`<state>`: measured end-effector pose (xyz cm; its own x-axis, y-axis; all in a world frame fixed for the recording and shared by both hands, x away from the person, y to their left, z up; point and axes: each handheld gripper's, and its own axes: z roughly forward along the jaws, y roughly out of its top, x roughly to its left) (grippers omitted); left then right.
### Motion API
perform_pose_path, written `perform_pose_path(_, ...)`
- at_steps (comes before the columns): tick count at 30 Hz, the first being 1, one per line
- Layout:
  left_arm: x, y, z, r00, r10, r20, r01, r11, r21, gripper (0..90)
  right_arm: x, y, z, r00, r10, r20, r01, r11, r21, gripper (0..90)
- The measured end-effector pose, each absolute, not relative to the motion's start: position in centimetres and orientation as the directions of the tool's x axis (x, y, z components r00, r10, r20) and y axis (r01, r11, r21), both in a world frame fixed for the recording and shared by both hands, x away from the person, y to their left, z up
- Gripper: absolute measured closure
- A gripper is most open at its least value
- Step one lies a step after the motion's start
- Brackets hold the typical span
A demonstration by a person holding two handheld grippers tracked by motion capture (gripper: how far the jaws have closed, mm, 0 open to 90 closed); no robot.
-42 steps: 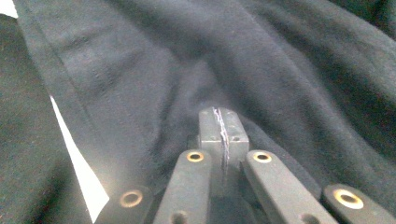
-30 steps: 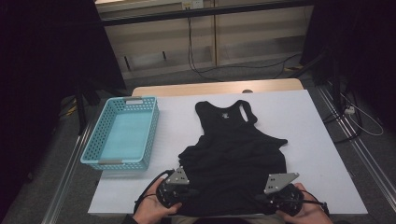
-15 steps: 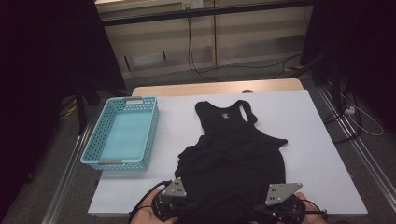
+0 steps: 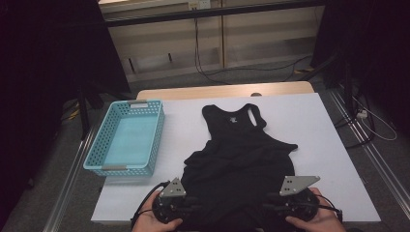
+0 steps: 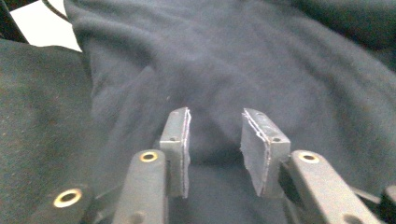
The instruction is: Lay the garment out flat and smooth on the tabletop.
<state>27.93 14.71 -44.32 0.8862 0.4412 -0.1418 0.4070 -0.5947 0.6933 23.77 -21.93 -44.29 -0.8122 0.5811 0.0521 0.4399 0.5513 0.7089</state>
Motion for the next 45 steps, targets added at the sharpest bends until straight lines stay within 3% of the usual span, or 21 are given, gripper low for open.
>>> perform_pose_path(3, 28.5, 14.2, -44.7, 0.888, 0.444, -0.122, 0.400, -0.612, 0.682, 55.9, 24.3, -21.2, -44.5, -0.822, 0.568, 0.042, 0.427, 0.566, 0.705, 56.4)
perform_pose_path(6, 28.7, 13.5, -45.2, 0.892, 0.438, -0.113, 0.396, -0.634, 0.665, 55.6, 24.7, -20.3, -44.8, -0.840, 0.542, 0.033, 0.406, 0.587, 0.701, 52.4)
perform_pose_path(12, 28.3, 12.6, -45.4, 0.897, 0.440, -0.039, 0.354, -0.664, 0.659, 64.8, 25.6, -18.7, -45.8, -0.856, 0.516, 0.022, 0.398, 0.633, 0.664, 52.1)
perform_pose_path(13, 28.3, 12.6, -45.4, 0.898, 0.436, -0.052, 0.359, -0.661, 0.659, 66.7, 25.7, -18.7, -45.8, -0.855, 0.518, 0.022, 0.399, 0.631, 0.665, 53.4)
perform_pose_path(17, 28.1, 12.5, -45.4, 0.908, 0.414, -0.071, 0.356, -0.668, 0.654, 88.9, 25.9, -18.9, -45.8, -0.835, 0.549, 0.024, 0.421, 0.611, 0.670, 70.9)
perform_pose_path(18, 28.1, 12.4, -45.3, 0.911, 0.408, -0.060, 0.346, -0.677, 0.649, 89.7, 25.9, -19.0, -45.8, -0.837, 0.546, 0.024, 0.419, 0.613, 0.670, 82.5)
perform_pose_path(20, 28.2, 12.5, -45.3, 0.909, 0.409, -0.079, 0.358, -0.672, 0.649, 90.0, 25.8, -19.2, -45.8, -0.837, 0.546, 0.035, 0.427, 0.611, 0.666, 89.4)
perform_pose_path(45, 25.3, 13.8, -44.6, 0.930, 0.337, -0.144, 0.343, -0.663, 0.666, 90.0, 22.2, -21.1, -44.9, -0.905, 0.425, 0.028, 0.336, 0.675, 0.657, 90.0)
